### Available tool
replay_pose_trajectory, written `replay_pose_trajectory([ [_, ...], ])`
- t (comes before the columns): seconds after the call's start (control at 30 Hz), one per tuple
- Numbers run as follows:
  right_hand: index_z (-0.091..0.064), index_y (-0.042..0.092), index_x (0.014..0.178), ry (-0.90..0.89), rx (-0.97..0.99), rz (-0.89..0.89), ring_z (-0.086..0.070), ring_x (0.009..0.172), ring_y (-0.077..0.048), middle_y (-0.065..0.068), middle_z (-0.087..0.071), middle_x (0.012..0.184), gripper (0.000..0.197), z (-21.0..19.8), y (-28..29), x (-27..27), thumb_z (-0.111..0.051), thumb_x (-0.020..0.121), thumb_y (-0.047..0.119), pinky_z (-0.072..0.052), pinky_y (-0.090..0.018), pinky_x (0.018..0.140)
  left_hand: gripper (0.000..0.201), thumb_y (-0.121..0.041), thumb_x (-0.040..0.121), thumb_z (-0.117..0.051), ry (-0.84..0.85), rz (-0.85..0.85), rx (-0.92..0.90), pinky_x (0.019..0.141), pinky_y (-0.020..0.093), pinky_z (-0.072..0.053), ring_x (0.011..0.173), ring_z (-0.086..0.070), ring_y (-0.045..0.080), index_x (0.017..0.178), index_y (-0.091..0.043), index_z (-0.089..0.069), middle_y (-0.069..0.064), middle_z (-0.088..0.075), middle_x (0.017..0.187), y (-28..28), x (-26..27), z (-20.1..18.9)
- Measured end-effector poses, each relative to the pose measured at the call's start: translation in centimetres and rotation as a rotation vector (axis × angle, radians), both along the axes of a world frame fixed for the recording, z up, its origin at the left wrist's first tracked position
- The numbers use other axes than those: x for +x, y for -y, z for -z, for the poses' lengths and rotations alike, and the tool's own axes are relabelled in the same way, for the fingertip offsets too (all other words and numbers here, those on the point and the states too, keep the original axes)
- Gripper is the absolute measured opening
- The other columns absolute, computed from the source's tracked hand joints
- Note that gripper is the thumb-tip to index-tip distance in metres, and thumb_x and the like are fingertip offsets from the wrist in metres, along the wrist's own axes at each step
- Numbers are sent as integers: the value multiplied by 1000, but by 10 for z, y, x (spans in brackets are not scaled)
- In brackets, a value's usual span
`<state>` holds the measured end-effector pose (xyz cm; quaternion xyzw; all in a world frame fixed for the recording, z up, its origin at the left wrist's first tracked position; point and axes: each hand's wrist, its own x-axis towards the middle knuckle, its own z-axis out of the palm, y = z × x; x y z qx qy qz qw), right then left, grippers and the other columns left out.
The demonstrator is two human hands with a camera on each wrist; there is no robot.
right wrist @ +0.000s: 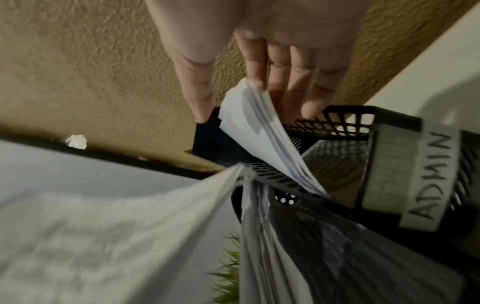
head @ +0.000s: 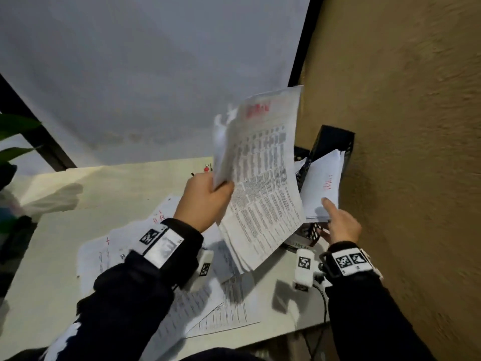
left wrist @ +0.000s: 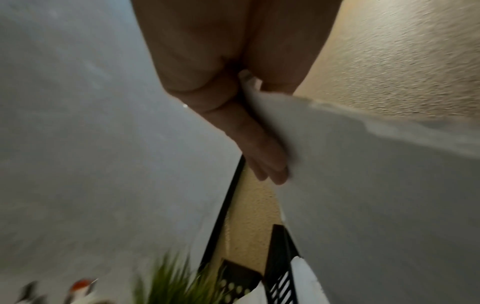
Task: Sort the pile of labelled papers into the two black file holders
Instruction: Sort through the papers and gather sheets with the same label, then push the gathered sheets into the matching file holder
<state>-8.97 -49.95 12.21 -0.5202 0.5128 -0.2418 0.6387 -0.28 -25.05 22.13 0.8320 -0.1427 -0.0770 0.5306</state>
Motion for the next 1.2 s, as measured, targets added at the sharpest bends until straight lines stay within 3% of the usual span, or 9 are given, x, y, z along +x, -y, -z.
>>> replay_pose_trajectory([
  [0.17, -65, 2, 84, -81, -288, -144, -58, 75, -22, -12, -64, 82, 10, -9, 6, 12, -68, 77, 7, -46, -25, 65, 43, -3, 83, -51, 212, 106, 155, 45, 28, -21, 45, -32, 15, 49, -20, -31, -2, -36, 48, 49, -12, -24],
  [0.27, -61, -4, 85, -53, -463, -182, -51, 70, -25, -15, -61, 80, 7, -20, 12, 11, -57, 80, -1, -41, -11, 48, 24, -3, 82, -48, 338, 150, 240, 47, 27, -30, 53, -43, 20, 62, -16, -51, 3, -50, 56, 73, -20, -33],
  [0.37, -57, -7, 81, -82, -622, -225, -50, 68, -37, -25, -59, 77, 15, -31, 17, 8, -58, 79, 8, -37, -25, 57, 21, -7, 84, -47, 443, 155, 295, 63, 36, -50, 73, -62, 29, 96, -11, -64, 11, -68, 80, 96, -27, -34],
  [0.47, -58, -4, 85, -115, -673, -245, -48, 70, -24, -16, -56, 75, 18, -41, 18, 6, -58, 80, 13, -29, -29, 52, 30, -6, 84, -46, 480, 194, 337, 74, 41, -55, 87, -65, 34, 111, -11, -57, 16, -69, 94, 120, -33, -27],
  [0.57, -61, -3, 107, -90, -686, -210, -60, 96, -26, -19, -65, 100, 26, -52, 17, 4, -59, 86, 12, -36, -19, 71, 44, 1, 81, -47, 343, 279, 271, 81, 43, -54, 93, -64, 37, 123, -12, -51, 19, -68, 102, 148, -37, -7],
  [0.77, -55, -5, 118, -127, -583, -190, -59, 103, -26, -21, -61, 115, 33, -57, 19, 6, -53, 86, 1, -40, -25, 77, 48, 0, 86, -36, -33, 267, 240, 86, 44, -47, 105, -58, 42, 132, -12, -42, 27, -61, 115, 181, -33, 52],
  [0.93, -56, 7, 77, -153, -726, -258, -50, 68, -26, -5, -54, 67, 4, -53, 25, 5, -56, 79, 11, -29, -28, 55, 59, -7, 86, -50, -108, 231, 193, 90, 43, -48, 107, -59, 38, 140, -11, -26, 20, -61, 120, 189, -31, 66],
  [1.1, -65, 0, 100, -314, -641, -361, -61, 92, -38, -22, -67, 99, 32, -39, 20, 5, -64, 79, 25, -39, -30, 70, 67, -2, 81, -51, -77, 253, 221, 82, 41, -47, 102, -59, 39, 141, -11, -21, 22, -61, 116, 185, -34, 80],
  [1.2, -65, 0, 92, -297, -632, -313, -60, 98, -43, -28, -65, 104, 20, -43, 19, 9, -59, 81, 17, -40, -32, 73, 61, 5, 84, -44, -95, 233, 161, 88, 41, -45, 107, -57, 39, 139, -15, -28, 24, -60, 118, 182, -31, 79],
])
